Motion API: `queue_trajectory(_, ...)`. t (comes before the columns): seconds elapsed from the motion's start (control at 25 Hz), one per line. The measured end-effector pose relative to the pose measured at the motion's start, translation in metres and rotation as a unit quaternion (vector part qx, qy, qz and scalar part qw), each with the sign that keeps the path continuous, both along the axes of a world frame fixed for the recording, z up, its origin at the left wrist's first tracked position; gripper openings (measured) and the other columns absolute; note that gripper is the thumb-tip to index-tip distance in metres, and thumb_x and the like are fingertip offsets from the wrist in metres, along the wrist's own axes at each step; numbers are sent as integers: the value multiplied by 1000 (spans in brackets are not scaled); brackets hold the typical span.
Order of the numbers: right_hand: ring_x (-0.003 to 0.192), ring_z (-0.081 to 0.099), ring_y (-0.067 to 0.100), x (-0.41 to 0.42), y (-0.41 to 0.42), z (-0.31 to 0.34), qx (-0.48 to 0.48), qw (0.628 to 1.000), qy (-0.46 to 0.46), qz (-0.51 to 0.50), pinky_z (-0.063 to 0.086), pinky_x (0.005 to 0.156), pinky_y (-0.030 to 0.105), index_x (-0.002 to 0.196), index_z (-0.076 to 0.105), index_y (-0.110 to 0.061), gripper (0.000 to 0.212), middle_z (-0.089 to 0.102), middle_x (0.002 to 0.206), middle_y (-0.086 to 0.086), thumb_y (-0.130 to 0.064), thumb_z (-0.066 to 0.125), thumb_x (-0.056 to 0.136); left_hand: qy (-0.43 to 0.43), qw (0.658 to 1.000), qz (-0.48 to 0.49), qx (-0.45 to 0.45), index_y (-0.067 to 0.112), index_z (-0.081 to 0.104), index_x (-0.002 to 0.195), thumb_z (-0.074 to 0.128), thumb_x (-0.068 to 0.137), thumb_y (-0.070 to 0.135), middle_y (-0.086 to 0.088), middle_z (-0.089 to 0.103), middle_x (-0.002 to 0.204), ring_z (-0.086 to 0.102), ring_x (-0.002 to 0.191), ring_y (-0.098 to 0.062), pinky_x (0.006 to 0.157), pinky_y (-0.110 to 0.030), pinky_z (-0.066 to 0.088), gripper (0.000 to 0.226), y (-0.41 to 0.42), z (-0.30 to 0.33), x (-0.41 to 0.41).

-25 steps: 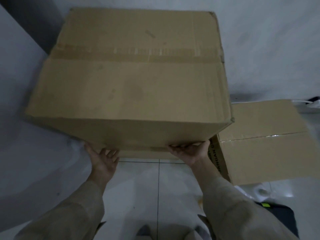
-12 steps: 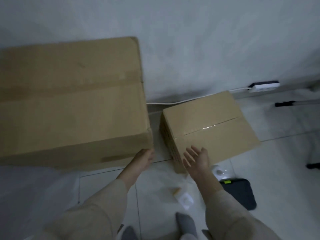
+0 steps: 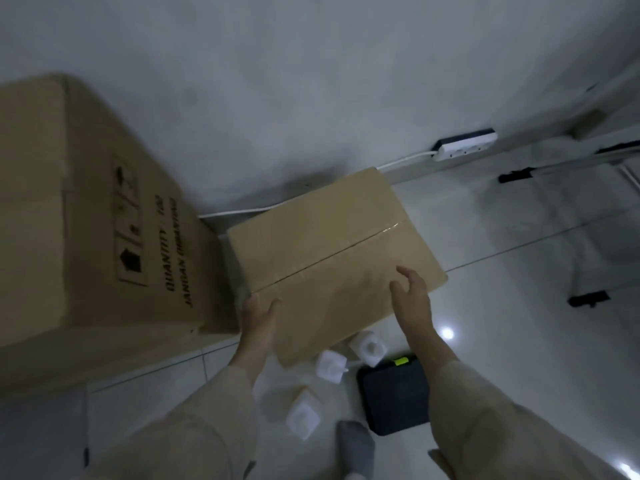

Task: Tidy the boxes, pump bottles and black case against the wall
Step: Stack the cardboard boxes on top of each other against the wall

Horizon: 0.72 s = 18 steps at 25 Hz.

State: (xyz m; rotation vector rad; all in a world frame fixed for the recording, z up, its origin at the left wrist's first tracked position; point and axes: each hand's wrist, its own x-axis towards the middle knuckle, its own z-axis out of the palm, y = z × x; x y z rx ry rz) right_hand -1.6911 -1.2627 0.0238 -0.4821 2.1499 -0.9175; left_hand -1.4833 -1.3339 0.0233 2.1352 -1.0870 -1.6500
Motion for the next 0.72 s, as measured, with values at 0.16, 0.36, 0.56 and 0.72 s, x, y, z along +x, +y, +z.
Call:
queue_trajectory(0.16,133,34,28,-46,-18,-30,86,990,99,61,32,107,54,138,36,-16,53,35,146,8,-16,52,87,-44,996,68,40,1,34,137,63,82,24,-19,45,139,47,124,-36,104,-45,42,66,-4,-19,-29)
queue_trajectory(0.36,142,19,32,-99,-32,-60,162,986,45,-3,20,113,57,146,19,-16,70,25,154,8,-20,54,85,-144,979,133,57,-1,23,137,66,80,29,-23,28,144,33,130,-38,104,-43,37,77,-17,-35,-37)
queue_trajectory(0.56,127,40,38,-107,-27,-72,138,990,-5,10,34,108,51,139,32,-10,71,43,139,16,-28,65,79,-79,982,167,31,8,33,137,70,77,20,-13,47,136,49,122,-34,95,-40,42,71,-11,-54,-33)
queue_trajectory(0.72,120,46,36,-105,-18,-53,62,995,-8,-75,42,102,48,132,42,-10,64,48,133,14,-26,68,77,-95,987,105,-74,25,29,140,73,70,28,-6,41,143,40,128,-34,103,-52,39,83,-21,-34,-30)
